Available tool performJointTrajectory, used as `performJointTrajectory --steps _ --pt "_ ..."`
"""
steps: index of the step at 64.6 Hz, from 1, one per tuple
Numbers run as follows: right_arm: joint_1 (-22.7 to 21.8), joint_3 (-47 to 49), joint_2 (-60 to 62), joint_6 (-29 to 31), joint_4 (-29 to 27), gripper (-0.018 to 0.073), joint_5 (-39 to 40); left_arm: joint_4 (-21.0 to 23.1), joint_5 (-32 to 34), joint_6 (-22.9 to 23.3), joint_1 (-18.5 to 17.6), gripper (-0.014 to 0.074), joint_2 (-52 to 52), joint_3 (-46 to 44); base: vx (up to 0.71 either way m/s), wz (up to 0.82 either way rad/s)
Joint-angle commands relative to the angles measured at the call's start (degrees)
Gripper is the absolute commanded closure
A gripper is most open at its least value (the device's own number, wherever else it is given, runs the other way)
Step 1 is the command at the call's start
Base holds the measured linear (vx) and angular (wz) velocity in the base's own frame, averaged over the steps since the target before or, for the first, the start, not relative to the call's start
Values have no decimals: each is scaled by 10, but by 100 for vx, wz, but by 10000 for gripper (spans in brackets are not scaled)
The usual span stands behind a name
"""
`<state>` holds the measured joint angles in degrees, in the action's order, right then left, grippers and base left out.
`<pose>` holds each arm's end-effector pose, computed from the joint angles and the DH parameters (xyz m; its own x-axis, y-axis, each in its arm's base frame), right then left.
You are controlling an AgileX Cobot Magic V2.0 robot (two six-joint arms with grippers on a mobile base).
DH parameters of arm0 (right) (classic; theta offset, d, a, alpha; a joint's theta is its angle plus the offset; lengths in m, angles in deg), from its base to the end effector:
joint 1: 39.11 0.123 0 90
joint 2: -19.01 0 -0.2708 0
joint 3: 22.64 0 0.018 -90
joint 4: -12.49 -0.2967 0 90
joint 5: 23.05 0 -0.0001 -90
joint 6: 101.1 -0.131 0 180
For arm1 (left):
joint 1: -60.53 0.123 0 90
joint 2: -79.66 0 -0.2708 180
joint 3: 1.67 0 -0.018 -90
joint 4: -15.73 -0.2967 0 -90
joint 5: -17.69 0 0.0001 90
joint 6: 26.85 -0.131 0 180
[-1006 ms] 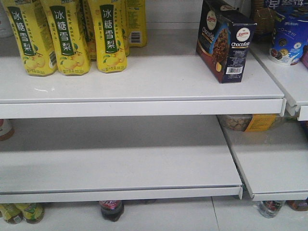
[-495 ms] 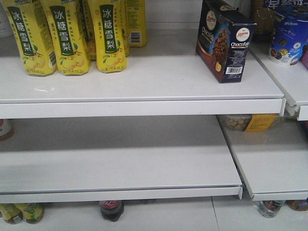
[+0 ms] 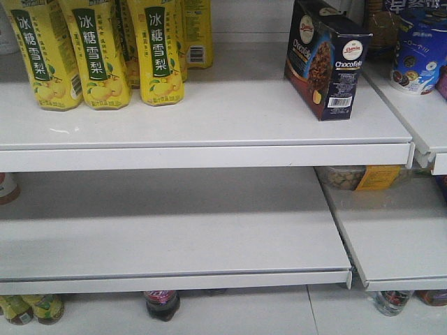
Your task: Left arm holds basket, right arm returns cookies
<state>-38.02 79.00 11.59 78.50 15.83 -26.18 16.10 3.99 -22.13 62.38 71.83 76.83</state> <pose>0.1570 0.0026 0.2002 0.0199 -0.0508 -0.9985 -0.0148 0.9986 -0.0511 0.1556 0.0048 0.1739 -0.1707 -0.0941 -0.9808 -0.0461 0.9951 -0.0874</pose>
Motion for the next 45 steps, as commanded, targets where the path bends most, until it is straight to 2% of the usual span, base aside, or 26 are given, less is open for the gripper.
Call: performJointTrajectory --steps 1,45 --pt "-4 -2 5 -31 43 567 47 -10 54 -4 0 603 10 -15 0 0" --pt "-4 -2 5 -36 43 567 47 -10 54 -4 0 603 10 -15 0 0"
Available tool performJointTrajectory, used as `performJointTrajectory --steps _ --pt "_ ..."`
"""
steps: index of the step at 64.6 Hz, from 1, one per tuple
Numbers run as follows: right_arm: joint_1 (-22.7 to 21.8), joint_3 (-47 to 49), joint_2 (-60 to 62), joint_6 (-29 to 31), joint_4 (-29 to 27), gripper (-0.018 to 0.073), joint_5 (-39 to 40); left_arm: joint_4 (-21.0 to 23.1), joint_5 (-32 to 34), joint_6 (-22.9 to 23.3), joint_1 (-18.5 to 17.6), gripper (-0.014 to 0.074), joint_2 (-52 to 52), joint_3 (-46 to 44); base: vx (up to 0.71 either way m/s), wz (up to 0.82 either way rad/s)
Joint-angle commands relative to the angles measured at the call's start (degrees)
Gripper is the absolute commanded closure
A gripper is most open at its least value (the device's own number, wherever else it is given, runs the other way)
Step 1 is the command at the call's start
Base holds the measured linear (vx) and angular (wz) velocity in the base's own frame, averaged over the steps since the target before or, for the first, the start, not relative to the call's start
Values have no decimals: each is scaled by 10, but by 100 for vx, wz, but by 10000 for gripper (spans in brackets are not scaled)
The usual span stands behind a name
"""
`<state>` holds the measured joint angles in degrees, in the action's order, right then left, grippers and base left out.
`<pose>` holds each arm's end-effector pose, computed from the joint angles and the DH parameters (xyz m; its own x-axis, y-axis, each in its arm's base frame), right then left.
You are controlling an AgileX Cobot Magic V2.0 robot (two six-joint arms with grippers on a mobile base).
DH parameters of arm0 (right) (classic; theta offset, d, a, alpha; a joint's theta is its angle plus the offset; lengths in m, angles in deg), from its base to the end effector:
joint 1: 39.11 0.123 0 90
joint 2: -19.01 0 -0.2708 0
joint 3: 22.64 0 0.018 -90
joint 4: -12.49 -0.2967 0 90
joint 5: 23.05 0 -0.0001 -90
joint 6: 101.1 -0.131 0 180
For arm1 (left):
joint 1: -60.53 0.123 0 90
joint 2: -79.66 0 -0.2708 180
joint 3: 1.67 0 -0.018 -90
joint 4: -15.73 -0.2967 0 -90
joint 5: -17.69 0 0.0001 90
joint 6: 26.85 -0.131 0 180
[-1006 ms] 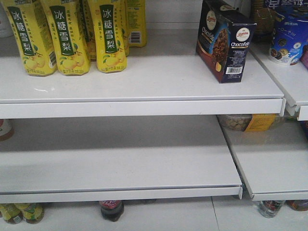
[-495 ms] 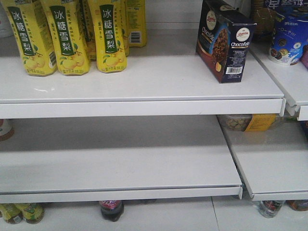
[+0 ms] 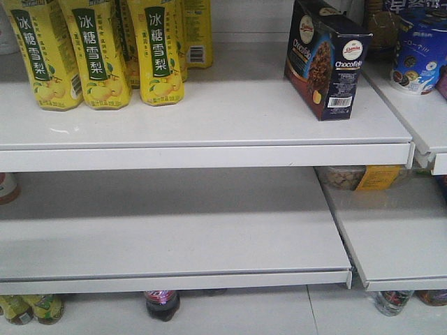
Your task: Left arm holds basket, right arm returns cookies
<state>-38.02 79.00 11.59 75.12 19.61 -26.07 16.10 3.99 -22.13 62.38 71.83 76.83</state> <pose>0.1570 0.0021 0.2005 0.0220 -0.0577 -0.9981 -0.0112 0.9983 -0.0579 0.1556 0.0048 0.1739 -0.1707 -0.0941 -0.9808 -0.0461 0.9951 -0.0874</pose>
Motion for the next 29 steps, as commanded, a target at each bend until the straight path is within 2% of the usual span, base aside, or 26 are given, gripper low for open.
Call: performJointTrajectory --steps 1,29 --pt "-4 -2 5 -2 5 567 46 -10 54 -4 0 603 10 -15 0 0" --pt "-4 -2 5 -2 5 567 46 -10 54 -4 0 603 10 -15 0 0"
